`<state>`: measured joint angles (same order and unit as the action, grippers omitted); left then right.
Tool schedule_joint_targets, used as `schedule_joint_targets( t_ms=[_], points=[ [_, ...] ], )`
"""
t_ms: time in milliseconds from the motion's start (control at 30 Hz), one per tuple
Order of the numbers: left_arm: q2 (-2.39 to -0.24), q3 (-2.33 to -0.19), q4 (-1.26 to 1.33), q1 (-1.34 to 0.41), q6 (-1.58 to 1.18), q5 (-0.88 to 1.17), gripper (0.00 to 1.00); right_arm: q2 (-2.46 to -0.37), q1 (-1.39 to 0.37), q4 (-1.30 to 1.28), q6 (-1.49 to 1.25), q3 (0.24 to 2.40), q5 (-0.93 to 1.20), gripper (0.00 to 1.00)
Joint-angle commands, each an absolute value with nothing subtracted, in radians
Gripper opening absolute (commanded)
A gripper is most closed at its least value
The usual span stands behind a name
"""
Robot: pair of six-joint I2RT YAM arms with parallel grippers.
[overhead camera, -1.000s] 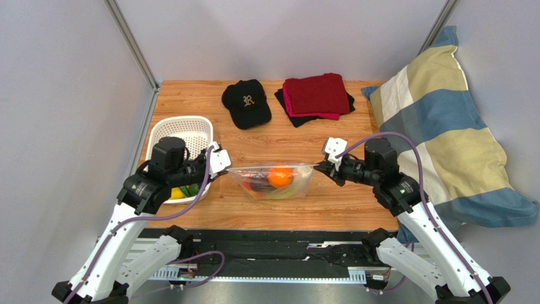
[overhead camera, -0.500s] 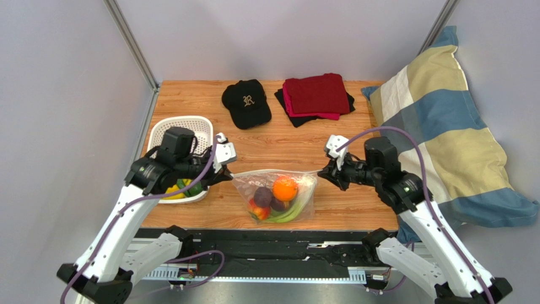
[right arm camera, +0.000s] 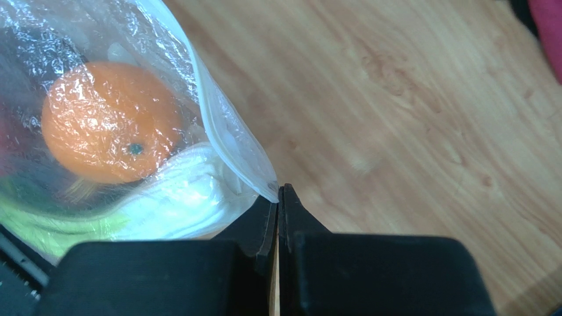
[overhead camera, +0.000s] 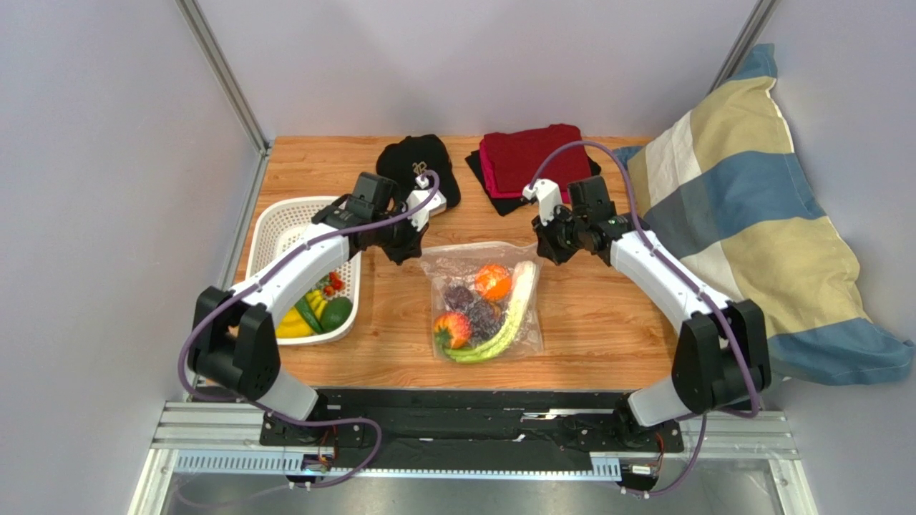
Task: Place the food in the zip-top bag and seal the zipper
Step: Place the zipper food storage bag at the center of the board, then reset both arms
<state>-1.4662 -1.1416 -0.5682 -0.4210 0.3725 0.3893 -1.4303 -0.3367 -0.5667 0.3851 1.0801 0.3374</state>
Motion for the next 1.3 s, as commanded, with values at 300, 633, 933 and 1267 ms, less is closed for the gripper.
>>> schedule_joint_targets(
  t_ms=[300, 633, 933, 1267],
  points=[
    [-1.596, -1.307, -0.571, -0.339, 0.285, 0.428, 0.45, -1.588, -0.287, -0.583, 0.331, 1.249, 0.354, 0.3],
    [-1.37, -1.417, -0.738, -0.243, 0.186, 0.504, 0.99, -1.413, -0.186, -0.65, 0.219, 1.367, 0.406, 1.0],
    [-1.42, -1.727, -0.982, 0.052, 0.014, 0.586, 0.99, -1.212, -0.04, -0.618, 0.014, 1.307, 0.433, 1.0],
    [-1.307, -1.548, -0.957, 0.141, 0.046, 0.532, 0.99, -1.132, 0.14, -0.591, -0.054, 1.177, 0.511, 1.0]
  ],
)
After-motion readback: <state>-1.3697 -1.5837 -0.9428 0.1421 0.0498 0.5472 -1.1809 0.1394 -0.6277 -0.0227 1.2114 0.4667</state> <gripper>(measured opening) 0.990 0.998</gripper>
